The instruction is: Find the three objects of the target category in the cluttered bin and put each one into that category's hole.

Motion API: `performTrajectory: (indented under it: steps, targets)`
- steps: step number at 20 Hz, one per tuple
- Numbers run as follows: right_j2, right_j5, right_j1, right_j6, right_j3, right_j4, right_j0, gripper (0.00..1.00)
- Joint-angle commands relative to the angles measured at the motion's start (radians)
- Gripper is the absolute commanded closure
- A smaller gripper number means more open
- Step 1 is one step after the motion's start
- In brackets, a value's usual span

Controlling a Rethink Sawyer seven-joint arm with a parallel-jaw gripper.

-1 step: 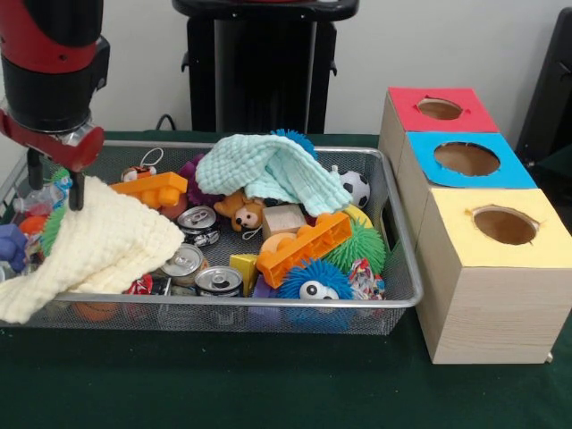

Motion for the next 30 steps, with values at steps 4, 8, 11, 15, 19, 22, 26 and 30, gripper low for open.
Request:
performTrajectory:
  steps: [4, 8, 11, 15, 19, 22, 26, 30]
  targets:
    - [0.009, -0.050, 0.014, -0.150, 0.082, -0.093, -0.010, 0.00]
    - [0.015, -0.010, 0.011, -0.158, 0.084, -0.085, -0.012, 0.00]
    - [0.018, -0.008, 0.004, -0.149, 0.113, -0.073, -0.017, 0.00]
    - [0.012, 0.002, -0.009, -0.137, 0.133, -0.069, -0.012, 0.00]
    - [0.009, 0.012, -0.016, -0.140, 0.139, -0.069, -0.015, 0.00]
    - [0.001, 0.011, -0.025, -0.135, 0.155, -0.075, -0.014, 0.00]
    - [-0.004, 0.008, -0.032, -0.131, 0.171, -0.079, -0.016, 0.00]
    - [-0.024, -0.013, -0.031, -0.113, 0.174, -0.103, -0.009, 0.00]
